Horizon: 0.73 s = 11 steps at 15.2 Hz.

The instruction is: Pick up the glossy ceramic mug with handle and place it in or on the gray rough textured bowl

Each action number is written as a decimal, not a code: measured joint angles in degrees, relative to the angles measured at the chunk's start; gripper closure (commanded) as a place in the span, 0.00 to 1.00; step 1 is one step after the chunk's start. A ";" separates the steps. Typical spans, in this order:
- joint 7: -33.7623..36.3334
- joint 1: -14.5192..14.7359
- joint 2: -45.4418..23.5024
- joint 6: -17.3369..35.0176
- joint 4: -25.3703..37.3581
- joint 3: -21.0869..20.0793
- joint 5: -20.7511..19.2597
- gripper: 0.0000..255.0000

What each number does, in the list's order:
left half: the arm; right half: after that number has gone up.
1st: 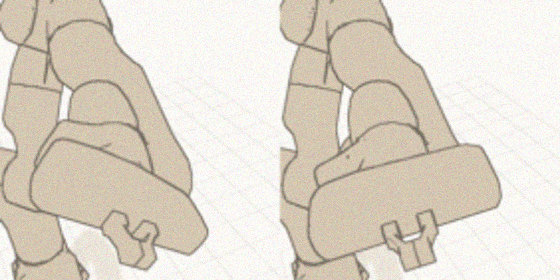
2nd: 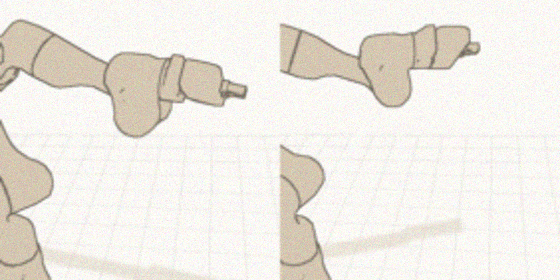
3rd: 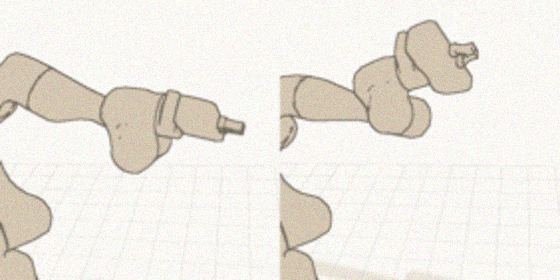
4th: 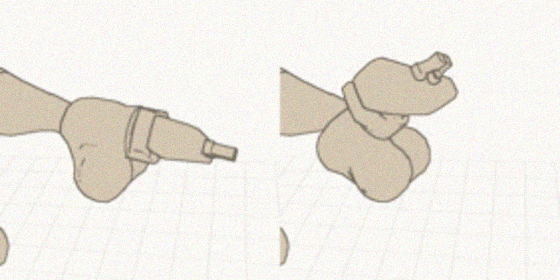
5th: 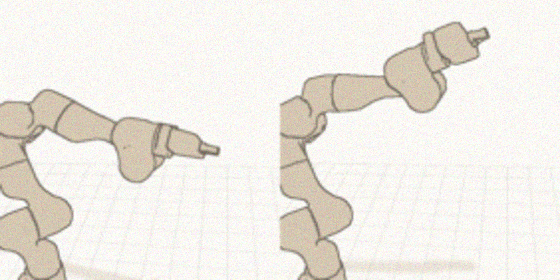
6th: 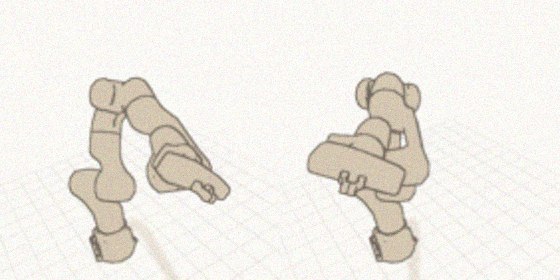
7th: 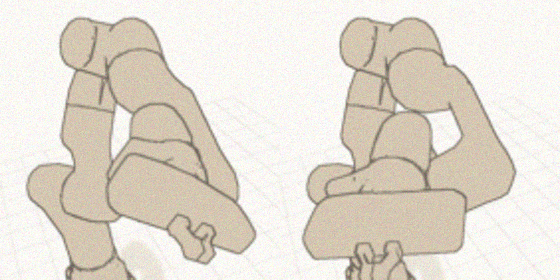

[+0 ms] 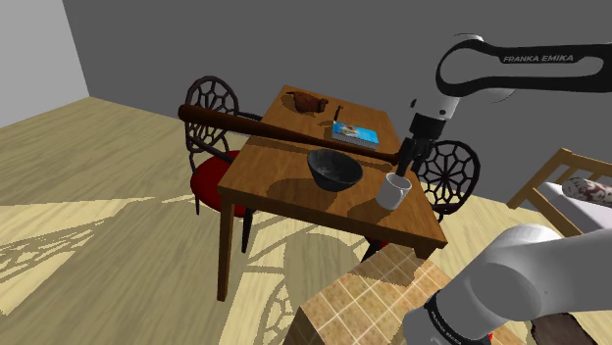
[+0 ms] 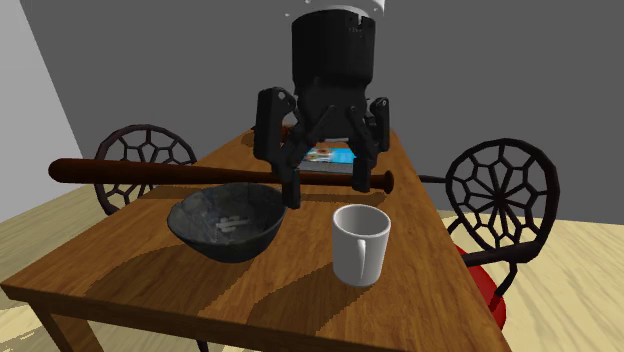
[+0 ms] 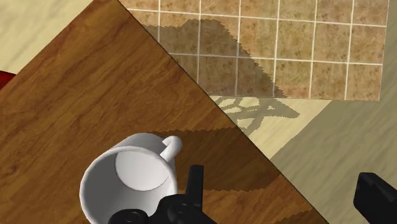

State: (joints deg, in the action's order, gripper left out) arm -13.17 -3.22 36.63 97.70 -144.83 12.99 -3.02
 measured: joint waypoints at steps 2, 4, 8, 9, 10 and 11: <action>-2.46 -0.86 -2.18 2.63 0.26 2.05 -1.66 0.00; -4.42 -1.45 -4.32 5.92 -0.17 3.73 -2.90 0.00; -9.47 -2.52 -11.05 12.77 1.27 8.06 -4.82 0.00; -10.78 -2.81 -12.43 14.13 1.72 9.08 -5.18 0.00; -11.91 -2.96 -13.90 15.46 2.27 9.96 -5.32 0.00; -13.10 -2.97 -15.96 17.38 2.75 10.93 -5.24 0.00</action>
State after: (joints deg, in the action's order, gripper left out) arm -26.27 -6.20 20.67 115.08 -142.08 23.92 -8.26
